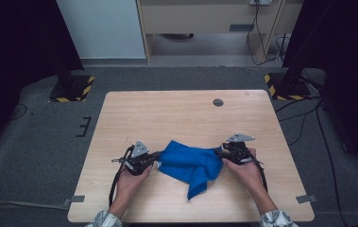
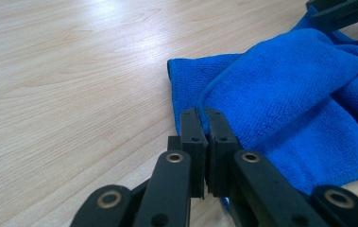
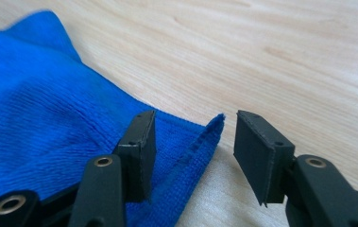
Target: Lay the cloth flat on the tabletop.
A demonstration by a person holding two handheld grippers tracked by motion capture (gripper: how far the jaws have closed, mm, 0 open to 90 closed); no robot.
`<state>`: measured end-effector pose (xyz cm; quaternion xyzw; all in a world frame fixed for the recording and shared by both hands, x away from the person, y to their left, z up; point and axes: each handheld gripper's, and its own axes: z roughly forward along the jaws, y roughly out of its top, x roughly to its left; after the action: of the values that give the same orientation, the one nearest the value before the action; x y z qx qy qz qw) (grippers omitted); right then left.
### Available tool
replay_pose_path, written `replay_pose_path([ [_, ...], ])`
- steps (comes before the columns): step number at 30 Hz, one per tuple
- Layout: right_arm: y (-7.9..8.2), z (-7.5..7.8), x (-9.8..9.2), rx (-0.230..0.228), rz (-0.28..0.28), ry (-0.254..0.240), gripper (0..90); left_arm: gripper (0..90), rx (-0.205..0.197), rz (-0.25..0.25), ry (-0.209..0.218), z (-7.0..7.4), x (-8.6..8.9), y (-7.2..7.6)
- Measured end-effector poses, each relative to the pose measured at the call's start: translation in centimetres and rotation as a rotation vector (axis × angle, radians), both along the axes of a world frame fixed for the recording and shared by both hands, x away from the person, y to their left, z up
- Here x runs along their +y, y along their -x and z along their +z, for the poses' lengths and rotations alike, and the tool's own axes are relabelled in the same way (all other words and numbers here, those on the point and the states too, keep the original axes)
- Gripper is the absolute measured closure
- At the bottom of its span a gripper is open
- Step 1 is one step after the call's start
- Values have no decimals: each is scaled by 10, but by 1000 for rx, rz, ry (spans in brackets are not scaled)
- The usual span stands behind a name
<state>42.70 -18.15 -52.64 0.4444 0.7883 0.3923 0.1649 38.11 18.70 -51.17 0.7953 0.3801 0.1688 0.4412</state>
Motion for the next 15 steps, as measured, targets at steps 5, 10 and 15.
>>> replay_pose_path([
  [5, 1, -5, 1, 27, -1, 53, 619, 873, -4, 6, 1, 1, 2, 0],
  [10, 3, -3, -5, 35, -4, 36, 838, 873, -10, 14, 7, 3, 4, 1],
  [15, 8, 4, -9, 7, 5, 11, 884, 873, -11, 10, 0, 3, 5, -2],
])
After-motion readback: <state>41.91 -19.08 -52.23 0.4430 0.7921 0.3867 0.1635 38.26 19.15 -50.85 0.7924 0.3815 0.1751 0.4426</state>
